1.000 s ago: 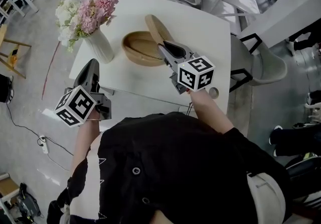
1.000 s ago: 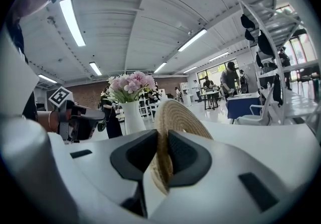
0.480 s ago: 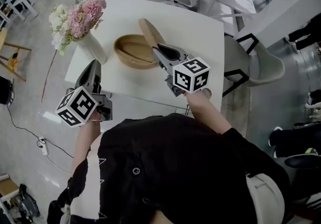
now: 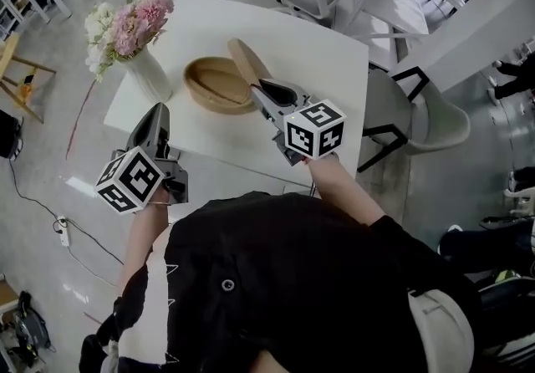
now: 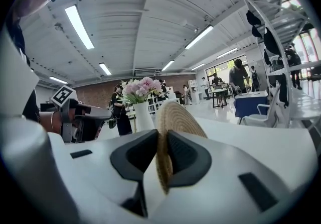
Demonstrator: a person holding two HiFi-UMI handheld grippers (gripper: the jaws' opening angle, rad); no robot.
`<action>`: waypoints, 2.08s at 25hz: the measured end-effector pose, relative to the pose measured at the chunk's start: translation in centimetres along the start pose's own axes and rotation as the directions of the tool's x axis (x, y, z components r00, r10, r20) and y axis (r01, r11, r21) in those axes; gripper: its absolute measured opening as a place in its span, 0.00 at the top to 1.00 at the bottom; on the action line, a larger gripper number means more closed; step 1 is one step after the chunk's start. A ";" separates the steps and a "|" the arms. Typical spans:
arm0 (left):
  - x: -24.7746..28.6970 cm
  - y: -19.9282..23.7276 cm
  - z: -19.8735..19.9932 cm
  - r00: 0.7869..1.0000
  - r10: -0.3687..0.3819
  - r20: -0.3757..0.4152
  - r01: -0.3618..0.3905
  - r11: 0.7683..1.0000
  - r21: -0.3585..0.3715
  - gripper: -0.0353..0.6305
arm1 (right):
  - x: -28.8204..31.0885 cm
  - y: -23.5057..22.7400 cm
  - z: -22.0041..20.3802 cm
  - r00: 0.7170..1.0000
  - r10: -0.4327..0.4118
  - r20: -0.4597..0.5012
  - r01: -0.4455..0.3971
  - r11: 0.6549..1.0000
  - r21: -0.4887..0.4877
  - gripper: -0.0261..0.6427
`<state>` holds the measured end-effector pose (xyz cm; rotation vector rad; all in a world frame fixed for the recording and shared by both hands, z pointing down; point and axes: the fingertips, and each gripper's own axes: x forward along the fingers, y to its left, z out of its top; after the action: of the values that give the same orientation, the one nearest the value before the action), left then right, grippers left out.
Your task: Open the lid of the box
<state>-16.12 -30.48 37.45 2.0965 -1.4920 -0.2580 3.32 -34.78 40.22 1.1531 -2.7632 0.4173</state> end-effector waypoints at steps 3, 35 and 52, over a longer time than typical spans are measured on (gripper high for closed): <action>-0.6 -0.4 -0.6 1.000 0.015 0.003 -0.015 1.000 -0.004 0.93 | -0.8 0.3 -0.4 1.000 0.013 -0.005 -0.013 1.000 -0.006 0.86; -8.5 -3.2 -5.3 0.995 0.103 0.001 -0.103 0.995 0.005 0.93 | -5.9 3.8 -2.2 0.995 0.089 0.039 -0.090 0.995 0.035 0.86; -12.2 -4.7 -7.6 0.988 0.154 0.022 -0.153 0.988 -0.010 0.93 | -8.1 7.4 -3.7 0.984 0.175 0.012 -0.176 0.984 0.016 0.86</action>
<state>-13.31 -15.71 39.38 1.9663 -1.6537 -0.2303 3.78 -23.19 40.54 0.9204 -2.8873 0.4546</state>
